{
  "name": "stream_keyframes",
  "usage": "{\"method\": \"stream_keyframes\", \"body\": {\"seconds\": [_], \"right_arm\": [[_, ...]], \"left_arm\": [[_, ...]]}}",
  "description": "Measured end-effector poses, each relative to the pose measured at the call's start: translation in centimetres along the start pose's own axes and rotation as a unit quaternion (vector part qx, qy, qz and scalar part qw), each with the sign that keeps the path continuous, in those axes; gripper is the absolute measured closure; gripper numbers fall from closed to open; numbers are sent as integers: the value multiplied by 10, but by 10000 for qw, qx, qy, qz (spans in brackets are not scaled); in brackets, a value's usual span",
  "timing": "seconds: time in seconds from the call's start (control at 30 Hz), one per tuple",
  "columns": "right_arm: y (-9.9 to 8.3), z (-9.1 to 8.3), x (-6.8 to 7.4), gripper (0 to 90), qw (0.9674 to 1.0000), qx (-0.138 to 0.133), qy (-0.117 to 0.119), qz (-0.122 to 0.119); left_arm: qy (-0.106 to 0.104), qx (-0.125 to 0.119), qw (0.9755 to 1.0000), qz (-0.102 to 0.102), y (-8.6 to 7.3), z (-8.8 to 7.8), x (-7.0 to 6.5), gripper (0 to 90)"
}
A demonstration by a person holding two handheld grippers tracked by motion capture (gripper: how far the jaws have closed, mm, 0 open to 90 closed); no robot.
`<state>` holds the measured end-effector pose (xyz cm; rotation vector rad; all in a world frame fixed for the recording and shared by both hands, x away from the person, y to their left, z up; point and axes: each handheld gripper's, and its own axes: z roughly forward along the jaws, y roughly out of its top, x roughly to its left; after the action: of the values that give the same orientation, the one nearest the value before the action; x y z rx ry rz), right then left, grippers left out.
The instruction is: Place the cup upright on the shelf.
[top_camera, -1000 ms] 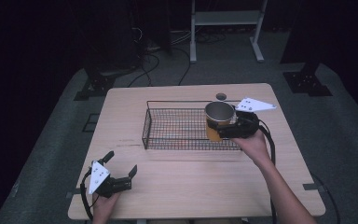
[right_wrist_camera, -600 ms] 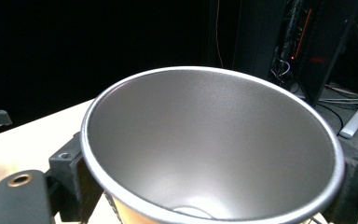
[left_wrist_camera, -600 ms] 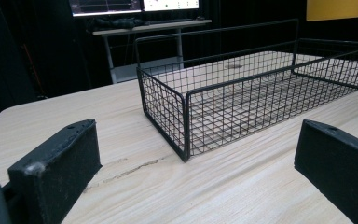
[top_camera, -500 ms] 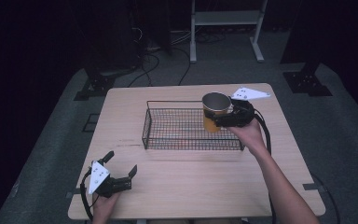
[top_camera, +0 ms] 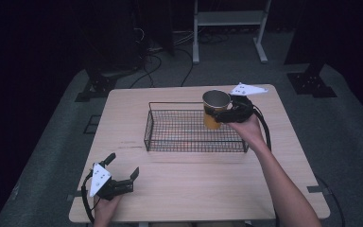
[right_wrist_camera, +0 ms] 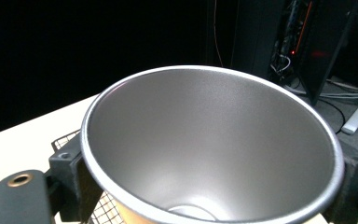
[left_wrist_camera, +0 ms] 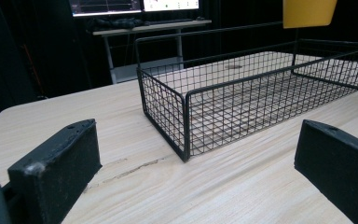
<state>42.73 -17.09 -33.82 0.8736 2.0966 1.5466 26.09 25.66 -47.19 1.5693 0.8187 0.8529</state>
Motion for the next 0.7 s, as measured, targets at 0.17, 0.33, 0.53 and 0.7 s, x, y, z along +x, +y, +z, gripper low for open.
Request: {"method": "stream_keyframes", "body": {"seconds": [0.17,0.33,0.53,0.7], "right_arm": [[2,9,-2,121,9999,109,9,-49],[6,18,-2,121,9999,135,55,-80],[8,31,-1,121,9994,240,215,-133],[4,43,-2,121,9985,346,401,-129]], "left_arm": [[1,1,10000,5,0,0,0,0],[-9,-4,10000,-4,0,0,0,0],[-10,-3,10000,-12,0,0,1,0],[-10,-16,10000,-10,0,0,0,0]]}}
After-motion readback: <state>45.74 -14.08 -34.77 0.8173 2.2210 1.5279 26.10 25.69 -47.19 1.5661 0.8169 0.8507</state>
